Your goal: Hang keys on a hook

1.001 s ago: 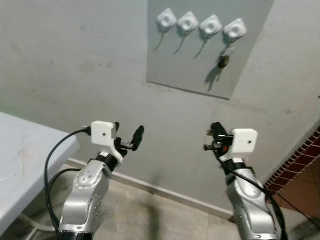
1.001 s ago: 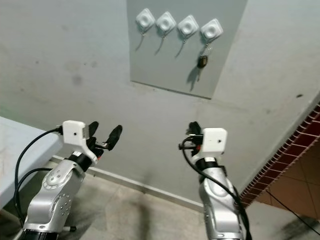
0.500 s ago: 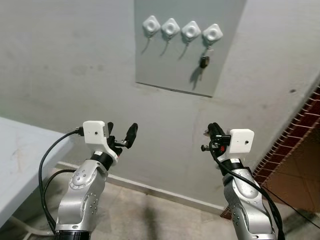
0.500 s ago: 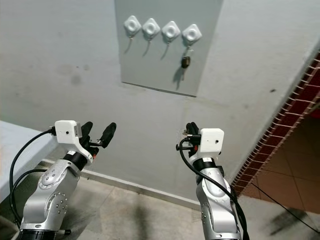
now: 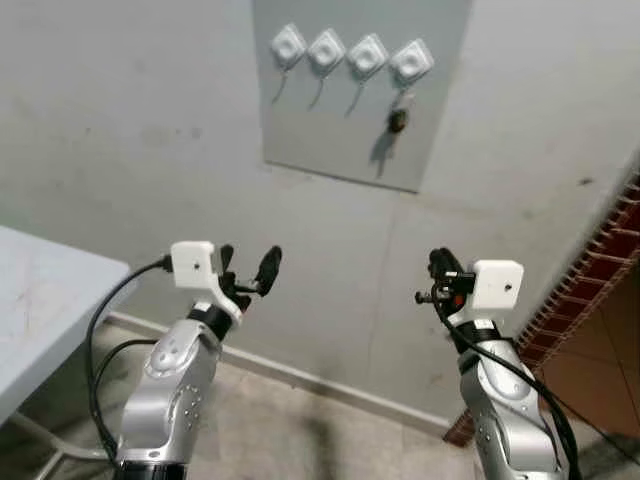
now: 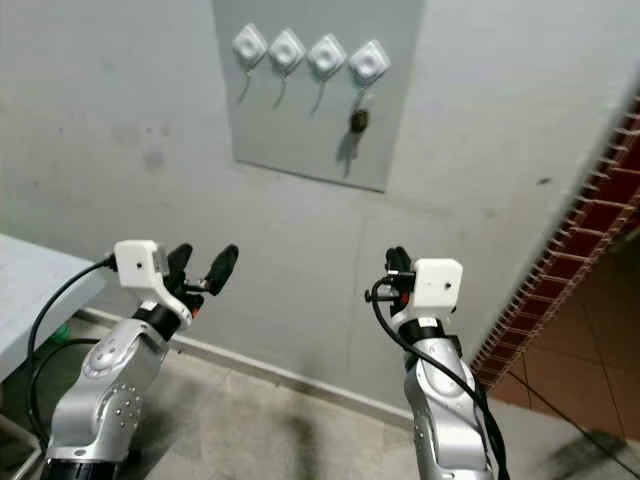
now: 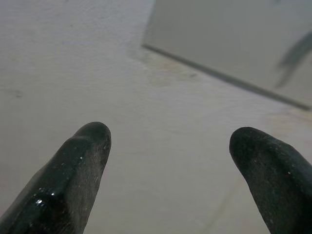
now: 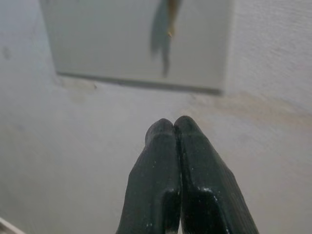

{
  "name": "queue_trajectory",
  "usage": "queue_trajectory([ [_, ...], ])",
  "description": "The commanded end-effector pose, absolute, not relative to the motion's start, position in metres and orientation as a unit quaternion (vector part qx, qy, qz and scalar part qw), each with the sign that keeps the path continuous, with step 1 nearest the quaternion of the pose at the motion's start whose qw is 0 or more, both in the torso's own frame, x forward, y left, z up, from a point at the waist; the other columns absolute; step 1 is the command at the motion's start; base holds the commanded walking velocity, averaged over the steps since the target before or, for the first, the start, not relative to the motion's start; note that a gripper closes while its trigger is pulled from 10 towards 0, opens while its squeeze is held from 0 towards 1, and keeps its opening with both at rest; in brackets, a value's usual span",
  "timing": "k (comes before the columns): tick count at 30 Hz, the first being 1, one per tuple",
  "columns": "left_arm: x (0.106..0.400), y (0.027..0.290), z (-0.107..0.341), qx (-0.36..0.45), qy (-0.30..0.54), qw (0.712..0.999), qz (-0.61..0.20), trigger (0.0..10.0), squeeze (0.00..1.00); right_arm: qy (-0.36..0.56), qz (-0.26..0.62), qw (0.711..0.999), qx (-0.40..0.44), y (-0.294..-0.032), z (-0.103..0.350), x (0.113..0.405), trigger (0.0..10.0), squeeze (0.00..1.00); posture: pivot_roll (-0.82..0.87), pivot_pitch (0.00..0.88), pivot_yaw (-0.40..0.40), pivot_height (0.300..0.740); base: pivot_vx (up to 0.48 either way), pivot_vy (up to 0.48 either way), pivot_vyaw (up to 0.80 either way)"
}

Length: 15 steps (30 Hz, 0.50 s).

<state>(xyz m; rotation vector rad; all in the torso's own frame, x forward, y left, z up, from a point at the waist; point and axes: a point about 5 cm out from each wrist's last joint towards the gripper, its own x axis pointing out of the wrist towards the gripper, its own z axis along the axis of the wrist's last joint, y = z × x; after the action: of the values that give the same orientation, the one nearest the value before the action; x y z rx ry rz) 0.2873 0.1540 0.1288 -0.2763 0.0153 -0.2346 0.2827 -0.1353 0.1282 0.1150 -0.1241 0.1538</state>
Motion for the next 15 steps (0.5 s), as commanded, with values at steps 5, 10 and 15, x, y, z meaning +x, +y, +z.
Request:
queue_trajectory([
  [5,0.2894,0.1456,0.1313,-0.146,0.01,0.981,-0.124,10.0,0.0,-0.061,0.066,0.994,0.054,-0.1445,0.1293,0.2799,10.0,0.0,0.0,0.0,-0.042,0.74,0.0,0.0,0.0],
  [10,0.2894,0.1459,0.1316,-0.135,0.01,0.984,-0.12,10.0,0.0,-0.061,0.068,0.994,0.053,-0.1434,0.1292,0.2799,10.0,0.0,0.0,0.0,-0.042,0.74,0.0,0.0,0.0],
  [15,0.2894,0.1445,0.131,-0.126,0.011,0.986,-0.113,10.0,0.0,-0.059,0.069,0.994,0.053,-0.1433,0.1288,0.2796,10.0,0.0,0.0,0.0,-0.042,0.74,0.0,0.0,0.0],
])
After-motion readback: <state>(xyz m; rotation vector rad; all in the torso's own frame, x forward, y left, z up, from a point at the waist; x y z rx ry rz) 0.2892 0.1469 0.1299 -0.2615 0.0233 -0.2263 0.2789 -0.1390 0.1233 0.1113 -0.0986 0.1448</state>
